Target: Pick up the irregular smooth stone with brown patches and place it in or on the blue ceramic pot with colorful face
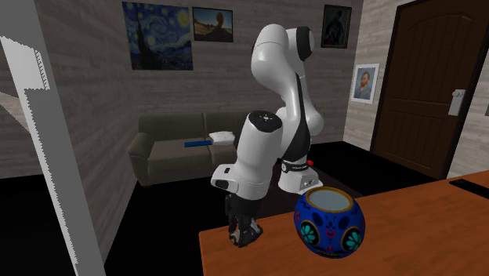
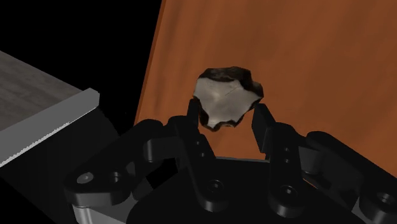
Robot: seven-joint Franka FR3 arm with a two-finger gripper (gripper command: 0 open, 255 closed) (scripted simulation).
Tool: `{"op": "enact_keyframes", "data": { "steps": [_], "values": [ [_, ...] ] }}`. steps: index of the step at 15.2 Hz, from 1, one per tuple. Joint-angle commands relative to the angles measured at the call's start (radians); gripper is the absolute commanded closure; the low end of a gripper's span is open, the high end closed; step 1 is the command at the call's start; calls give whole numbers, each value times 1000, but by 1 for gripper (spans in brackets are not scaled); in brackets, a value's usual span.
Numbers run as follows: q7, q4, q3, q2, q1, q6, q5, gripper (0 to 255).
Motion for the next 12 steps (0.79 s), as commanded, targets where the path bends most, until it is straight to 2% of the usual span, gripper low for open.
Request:
{"op": "enact_keyframes", "data": {
  "steps": [1, 6, 9, 10, 11, 12],
  "values": [
    [0, -3, 0, 4, 0, 1, 0, 255],
    [0, -3, 0, 4, 0, 1, 0, 255],
    [-31, 0, 15, -31, -11, -24, 38, 255],
    [-21, 3, 10, -21, -8, -17, 26, 255],
    [-21, 3, 10, -21, -8, -17, 26, 0],
    [-153, 24, 29, -19, -91, 1, 196, 0]
  ]
}}
